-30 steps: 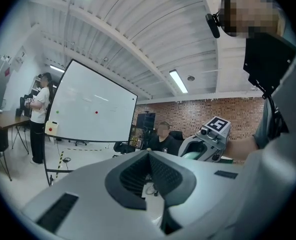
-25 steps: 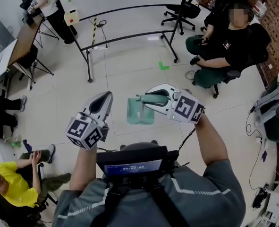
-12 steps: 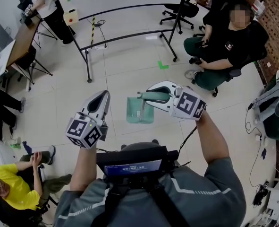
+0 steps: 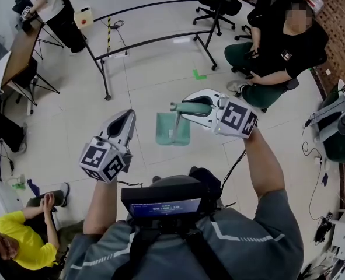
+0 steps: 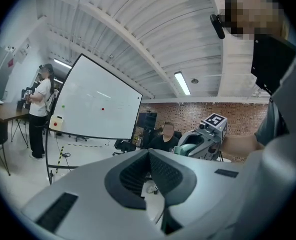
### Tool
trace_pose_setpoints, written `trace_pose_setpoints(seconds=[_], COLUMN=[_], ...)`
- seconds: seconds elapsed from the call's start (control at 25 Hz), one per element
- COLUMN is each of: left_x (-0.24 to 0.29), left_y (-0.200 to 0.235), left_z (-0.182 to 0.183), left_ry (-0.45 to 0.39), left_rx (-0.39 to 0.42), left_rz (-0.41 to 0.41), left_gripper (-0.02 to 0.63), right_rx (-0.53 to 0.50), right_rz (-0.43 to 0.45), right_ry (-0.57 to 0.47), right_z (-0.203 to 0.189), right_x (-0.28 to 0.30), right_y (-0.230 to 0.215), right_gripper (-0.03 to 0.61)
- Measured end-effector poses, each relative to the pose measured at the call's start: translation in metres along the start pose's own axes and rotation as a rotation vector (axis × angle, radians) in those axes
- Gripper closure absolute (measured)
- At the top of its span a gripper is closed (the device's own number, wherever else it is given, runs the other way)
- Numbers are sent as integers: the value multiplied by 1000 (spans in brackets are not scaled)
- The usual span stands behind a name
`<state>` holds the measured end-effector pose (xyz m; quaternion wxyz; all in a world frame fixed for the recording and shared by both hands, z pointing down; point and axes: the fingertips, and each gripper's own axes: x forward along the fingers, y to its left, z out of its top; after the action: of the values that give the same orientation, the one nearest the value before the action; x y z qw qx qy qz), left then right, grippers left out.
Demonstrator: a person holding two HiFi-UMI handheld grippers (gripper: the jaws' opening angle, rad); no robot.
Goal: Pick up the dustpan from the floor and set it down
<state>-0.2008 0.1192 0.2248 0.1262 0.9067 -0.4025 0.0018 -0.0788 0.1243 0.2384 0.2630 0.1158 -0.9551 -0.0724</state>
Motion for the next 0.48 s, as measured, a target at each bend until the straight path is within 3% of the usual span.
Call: trace_pose_setpoints(seconds=[0.28,0.48], left_x=[69,132], left_y=[35,57], left_z=[6,28], left_ry=[7,-32], left_rx=[7,-10], left_rz=[29,84], left_gripper=[584,584], right_rx=[-3,-41], right_rz=[39,103], right_ry=[-31,-63], right_z=[-17,-30], right_x=[12,18], right_y=[-70,-130], right_gripper=[437,437])
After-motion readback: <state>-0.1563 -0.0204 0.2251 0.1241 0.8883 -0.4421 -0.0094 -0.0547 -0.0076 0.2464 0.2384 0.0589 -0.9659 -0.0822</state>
